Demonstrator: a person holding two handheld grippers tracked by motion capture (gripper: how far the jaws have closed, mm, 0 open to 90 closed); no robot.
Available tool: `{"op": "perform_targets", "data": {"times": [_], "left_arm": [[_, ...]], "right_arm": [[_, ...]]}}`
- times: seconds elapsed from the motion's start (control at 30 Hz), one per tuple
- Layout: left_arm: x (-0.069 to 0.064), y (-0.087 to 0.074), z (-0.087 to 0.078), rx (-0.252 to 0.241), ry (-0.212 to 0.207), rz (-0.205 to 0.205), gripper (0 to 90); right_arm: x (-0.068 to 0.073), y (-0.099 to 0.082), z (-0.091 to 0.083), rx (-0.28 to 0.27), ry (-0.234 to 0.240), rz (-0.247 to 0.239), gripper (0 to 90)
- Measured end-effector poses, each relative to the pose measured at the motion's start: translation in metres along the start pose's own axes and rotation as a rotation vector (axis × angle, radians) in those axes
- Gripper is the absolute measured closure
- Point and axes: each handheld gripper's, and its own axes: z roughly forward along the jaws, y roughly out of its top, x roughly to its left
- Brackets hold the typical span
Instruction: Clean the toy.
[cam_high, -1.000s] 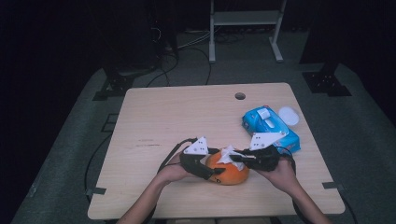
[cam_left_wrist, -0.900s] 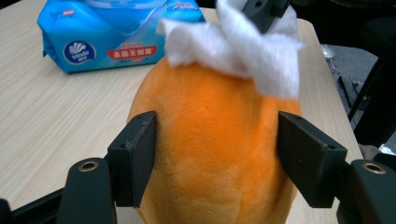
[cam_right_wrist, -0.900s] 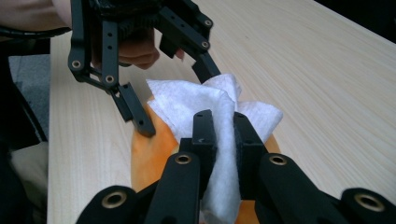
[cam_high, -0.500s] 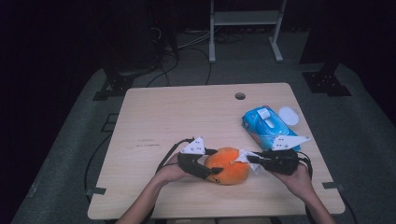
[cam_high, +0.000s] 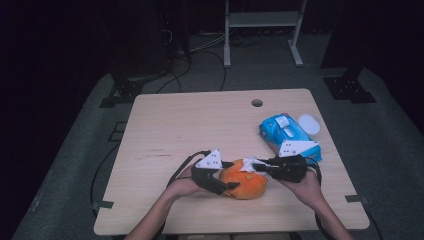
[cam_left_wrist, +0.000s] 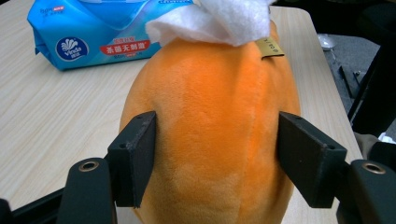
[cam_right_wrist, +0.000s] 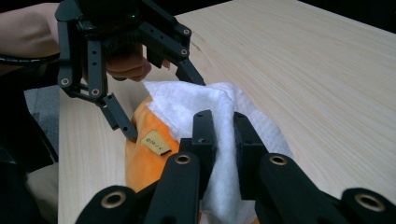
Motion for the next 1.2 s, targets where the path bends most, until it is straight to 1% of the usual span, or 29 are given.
{"op": "perform_targets", "data": {"times": [0.1,0.17,0.27,0.37,0.5,0.6,0.63,0.67,0.8,0.83,0.87,1.07,1.1,1.13,1.2], "left_arm": [[0.001,0.000,0.000,-0.008,0.004,-0.025,29.9],[0.001,0.001,0.001,-0.001,0.006,-0.019,29.3],[-0.002,0.002,0.002,-0.005,0.002,-0.003,29.7],[-0.004,0.004,0.004,0.000,-0.002,0.013,30.6],[-0.005,0.004,0.004,0.010,0.001,0.020,31.7],[-0.006,0.004,0.004,0.013,-0.005,0.028,31.7],[-0.006,0.004,0.004,0.015,-0.005,0.028,31.6],[-0.006,0.004,0.004,0.015,-0.005,0.028,31.6],[-0.005,0.003,0.003,0.019,-0.006,0.024,31.5],[-0.005,0.002,0.002,0.018,-0.009,0.013,31.4],[-0.005,0.002,0.002,0.018,-0.009,0.013,31.4],[-0.003,0.001,0.001,0.010,-0.015,0.000,31.5],[-0.002,0.000,0.001,0.010,-0.016,-0.001,31.4],[-0.002,0.000,0.000,0.011,-0.015,-0.003,31.4],[-0.001,-0.001,0.000,0.006,-0.015,-0.013,31.4]], "right_arm": [[-0.001,-0.006,-0.005,0.002,-0.011,0.011,81.2],[-0.002,-0.013,-0.010,0.004,-0.017,0.022,81.2],[-0.003,-0.022,-0.017,0.006,-0.020,0.049,81.2],[-0.003,-0.025,-0.021,0.005,-0.017,0.060,81.2],[-0.002,-0.017,-0.017,0.006,-0.020,0.044,81.2],[0.000,-0.008,-0.010,0.005,-0.008,0.024,81.1],[0.001,-0.005,-0.006,0.005,-0.007,0.010,81.1],[0.001,-0.005,-0.006,0.005,-0.007,0.010,81.1],[0.004,0.005,0.003,0.011,-0.003,-0.010,80.9],[0.004,0.005,0.004,0.016,-0.001,-0.012,80.9],[0.004,0.005,0.004,0.016,-0.001,-0.012,80.9],[0.002,-0.006,-0.005,0.013,-0.005,0.018,81.0],[0.000,-0.012,-0.010,0.009,-0.005,0.042,81.0],[0.000,-0.012,-0.010,0.009,-0.005,0.042,81.0],[-0.001,-0.019,-0.015,0.008,-0.006,0.061,81.0]]}}
